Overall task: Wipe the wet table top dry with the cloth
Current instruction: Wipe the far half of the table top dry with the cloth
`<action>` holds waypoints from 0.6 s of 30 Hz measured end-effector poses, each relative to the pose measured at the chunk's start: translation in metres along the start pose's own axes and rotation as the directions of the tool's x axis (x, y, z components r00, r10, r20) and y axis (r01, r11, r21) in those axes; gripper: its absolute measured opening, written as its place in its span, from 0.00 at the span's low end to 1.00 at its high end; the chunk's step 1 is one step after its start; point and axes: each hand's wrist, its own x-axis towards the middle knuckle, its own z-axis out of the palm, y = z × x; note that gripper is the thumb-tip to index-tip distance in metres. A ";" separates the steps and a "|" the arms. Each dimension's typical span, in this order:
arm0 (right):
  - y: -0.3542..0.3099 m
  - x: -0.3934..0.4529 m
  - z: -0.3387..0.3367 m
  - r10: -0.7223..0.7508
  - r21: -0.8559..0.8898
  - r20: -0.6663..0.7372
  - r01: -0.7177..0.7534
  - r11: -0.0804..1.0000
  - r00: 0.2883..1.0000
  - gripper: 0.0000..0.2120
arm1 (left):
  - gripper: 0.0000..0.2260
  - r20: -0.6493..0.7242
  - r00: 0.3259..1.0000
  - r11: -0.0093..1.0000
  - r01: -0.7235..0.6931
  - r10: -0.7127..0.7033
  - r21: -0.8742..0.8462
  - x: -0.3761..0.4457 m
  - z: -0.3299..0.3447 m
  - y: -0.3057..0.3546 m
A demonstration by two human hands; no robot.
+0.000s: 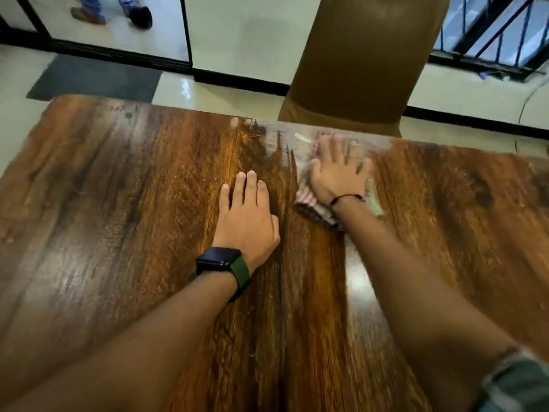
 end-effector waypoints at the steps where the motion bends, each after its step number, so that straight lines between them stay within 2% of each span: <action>1: -0.027 -0.002 0.004 -0.098 -0.005 -0.008 0.098 0.995 0.995 0.26 | 0.26 0.001 1.000 1.000 0.002 -0.002 0.016 0.001 0.001 0.000; 4: -0.064 -0.011 0.007 -0.304 0.012 0.001 0.304 0.953 0.953 0.25 | 0.29 -0.032 0.999 0.999 -0.001 0.003 0.032 -0.001 0.001 -0.002; 6: -0.036 0.001 0.003 -0.351 0.010 0.020 0.350 0.937 0.936 0.25 | 0.31 -0.039 0.999 1.000 -0.016 0.016 0.003 -0.001 0.002 -0.004; 8: 0.016 0.020 -0.004 -0.268 -0.005 0.021 0.268 0.963 0.963 0.25 | 0.31 -0.027 0.999 1.000 -0.021 0.020 -0.015 -0.002 0.002 -0.005; 10: 0.066 0.035 -0.013 -0.110 0.009 0.023 0.110 0.994 0.994 0.25 | 0.31 -0.021 1.000 1.000 -0.011 0.011 -0.024 0.000 0.001 -0.003; 12: 0.090 0.040 -0.017 -0.024 0.002 0.035 0.024 1.000 0.999 0.25 | 0.29 -0.018 1.000 1.000 0.007 -0.008 -0.016 0.002 0.002 0.000; 16: 0.062 0.043 -0.013 0.025 -0.033 0.006 -0.024 0.999 1.000 0.26 | 0.28 -0.023 0.999 1.000 0.028 -0.029 -0.014 0.004 0.007 0.002; 18: 0.022 0.042 -0.007 -0.082 -0.064 -0.002 0.082 0.995 0.997 0.26 | 0.27 -0.028 0.999 1.000 0.022 -0.022 0.006 0.004 0.008 0.003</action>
